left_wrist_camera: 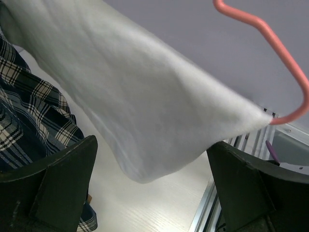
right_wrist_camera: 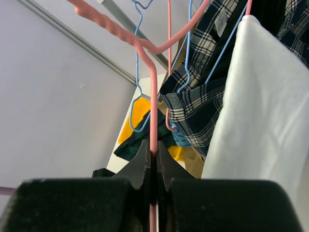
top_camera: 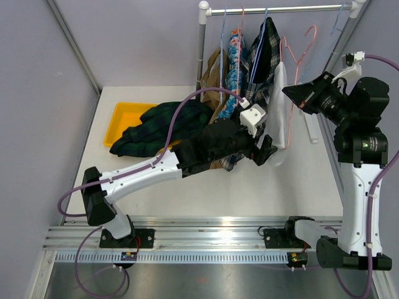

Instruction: Remove the skirt from the hanger

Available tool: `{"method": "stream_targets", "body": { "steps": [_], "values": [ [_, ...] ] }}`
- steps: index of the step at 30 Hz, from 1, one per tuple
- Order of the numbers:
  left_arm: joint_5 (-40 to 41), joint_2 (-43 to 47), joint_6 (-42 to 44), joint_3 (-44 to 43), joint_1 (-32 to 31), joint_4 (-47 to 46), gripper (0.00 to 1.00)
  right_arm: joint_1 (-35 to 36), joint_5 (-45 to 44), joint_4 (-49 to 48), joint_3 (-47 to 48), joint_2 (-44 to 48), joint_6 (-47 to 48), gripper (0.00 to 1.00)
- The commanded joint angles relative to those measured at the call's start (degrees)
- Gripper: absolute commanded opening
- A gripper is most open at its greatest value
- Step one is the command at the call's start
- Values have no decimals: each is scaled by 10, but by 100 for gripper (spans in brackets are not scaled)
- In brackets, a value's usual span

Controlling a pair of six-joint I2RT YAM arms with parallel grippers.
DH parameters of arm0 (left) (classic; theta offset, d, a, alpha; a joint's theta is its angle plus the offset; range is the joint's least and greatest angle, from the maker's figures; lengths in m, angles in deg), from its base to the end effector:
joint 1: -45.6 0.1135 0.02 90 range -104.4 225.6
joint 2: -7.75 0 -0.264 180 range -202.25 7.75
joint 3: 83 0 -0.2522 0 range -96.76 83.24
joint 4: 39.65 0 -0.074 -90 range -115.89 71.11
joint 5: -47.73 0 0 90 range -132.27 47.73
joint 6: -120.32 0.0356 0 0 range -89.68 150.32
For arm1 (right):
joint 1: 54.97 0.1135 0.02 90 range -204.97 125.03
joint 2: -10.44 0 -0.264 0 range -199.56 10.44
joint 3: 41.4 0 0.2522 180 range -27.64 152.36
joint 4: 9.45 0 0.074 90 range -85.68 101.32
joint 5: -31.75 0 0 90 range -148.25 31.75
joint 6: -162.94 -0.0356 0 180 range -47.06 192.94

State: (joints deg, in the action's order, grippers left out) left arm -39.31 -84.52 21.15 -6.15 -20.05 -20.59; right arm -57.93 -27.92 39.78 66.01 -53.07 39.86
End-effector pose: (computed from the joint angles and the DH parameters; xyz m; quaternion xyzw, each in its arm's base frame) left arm 0.1611 -0.3514 0.4093 0.3426 0.6736 -0.3822 0.5319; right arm 0.1889 0.0082 0.5149 0.0532 0.7330 0.3556 0.5774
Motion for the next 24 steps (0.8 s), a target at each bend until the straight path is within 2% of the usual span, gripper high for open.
{"method": "stream_targets", "body": {
  "steps": [1,4,7,9,11,12,14,16,19,20,23,24],
  "values": [
    [13,-10,-6,-11,-3,-50,95,6,25,-13,29,12,-11,0],
    [12,-23,-8,-23,-3,-50,92,6,33,-11,39,14,-16,0],
    [5,-35,-19,-30,-3,-50,84,6,42,-18,36,15,-25,0],
    [-1,-38,-30,-27,-3,-76,71,6,52,-23,30,16,-33,0],
    [-9,-40,-35,-26,-2,-92,56,6,57,-31,22,19,-41,0],
    [-15,-41,-37,-28,-2,-95,33,6,63,-35,14,21,-44,0],
    [-13,-47,-45,-39,-2,-95,4,6,68,-44,6,21,-48,0],
    [-8,-43,-49,-38,-3,-88,0,6,65,-39,10,16,-35,0],
    [34,-16,-52,-20,-11,-49,0,6,46,-21,29,6,-15,0],
    [69,-5,-53,-5,-14,-31,0,5,39,-18,41,-2,-11,0],
    [134,64,-56,105,-49,-24,0,5,13,-3,80,-26,8,0],
    [151,85,-69,177,-75,-27,0,5,4,13,94,-35,14,0]
  ]
}}
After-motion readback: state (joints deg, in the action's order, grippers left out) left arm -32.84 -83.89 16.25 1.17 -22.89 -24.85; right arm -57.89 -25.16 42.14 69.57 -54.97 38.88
